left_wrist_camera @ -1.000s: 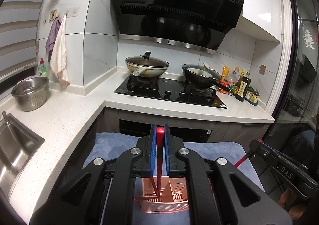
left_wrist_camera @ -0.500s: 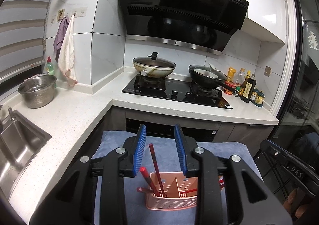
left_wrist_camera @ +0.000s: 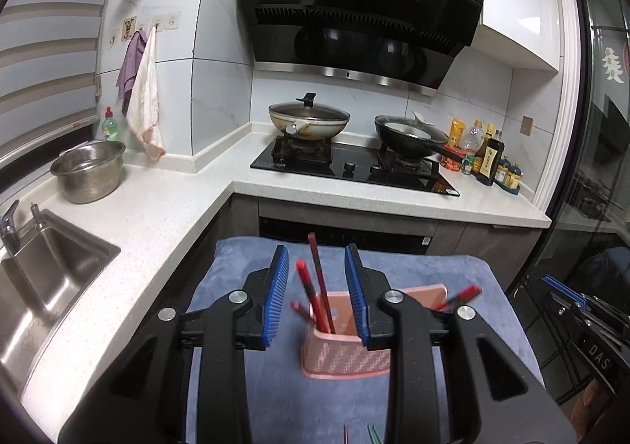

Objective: Organize utensils
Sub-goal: 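Move both tools back down to the remaining utensils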

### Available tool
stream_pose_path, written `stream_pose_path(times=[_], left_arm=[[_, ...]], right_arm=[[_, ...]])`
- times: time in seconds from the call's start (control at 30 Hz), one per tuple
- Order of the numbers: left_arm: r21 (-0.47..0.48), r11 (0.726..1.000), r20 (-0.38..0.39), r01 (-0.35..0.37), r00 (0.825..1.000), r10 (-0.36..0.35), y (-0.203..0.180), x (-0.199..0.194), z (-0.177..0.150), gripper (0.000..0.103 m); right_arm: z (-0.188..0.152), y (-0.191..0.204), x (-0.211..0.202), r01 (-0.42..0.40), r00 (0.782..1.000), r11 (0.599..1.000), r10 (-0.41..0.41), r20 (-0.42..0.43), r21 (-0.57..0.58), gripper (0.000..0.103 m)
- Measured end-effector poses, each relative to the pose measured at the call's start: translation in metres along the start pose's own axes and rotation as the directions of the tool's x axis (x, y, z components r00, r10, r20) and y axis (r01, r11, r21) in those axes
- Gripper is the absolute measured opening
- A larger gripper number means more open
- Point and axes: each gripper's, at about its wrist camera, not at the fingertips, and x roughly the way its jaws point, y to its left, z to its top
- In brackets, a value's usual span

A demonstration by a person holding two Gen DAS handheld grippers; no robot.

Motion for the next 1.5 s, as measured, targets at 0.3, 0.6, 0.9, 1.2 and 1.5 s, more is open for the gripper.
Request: stream_pose_path(times=[0.3, 0.6, 0.9, 1.2, 1.5], left_arm=[[0.011, 1.000, -0.103, -0.003, 0.995, 0.004, 0.006, -0.023, -0.061, 0.029], [0.023, 1.000, -0.252, -0.015, 0.968, 0.020, 0.011, -0.036, -0.147, 0.029], [0.049, 0.999, -0.382, 0.010, 0.924, 0.010, 0.009, -0.054, -0.221, 0.029], [0.037, 0.999, -0.471, 0.026, 0.882, -0.006, 0.007, -0.065, -0.266, 0.029], [0.035, 0.998, -0.519, 0.054, 0.854, -0.028, 0.001, -0.071, -0.290, 0.040]], right_arm=[[-0.067, -0.005, -0.026, 0.017, 0.994, 1.000, -0.016, -0.104, 0.012, 0.014], [-0.156, -0.011, -0.043, 0.071, 0.966, 0.997, -0.069, -0.247, -0.003, 0.014], [-0.233, -0.009, -0.053, 0.055, 0.922, 0.998, -0.045, -0.384, 0.014, 0.014], [-0.270, 0.001, -0.051, 0.056, 0.894, 0.998, -0.068, -0.443, -0.040, 0.014], [-0.282, 0.003, -0.045, 0.037, 0.886, 0.999, -0.046, -0.462, -0.029, 0.014]])
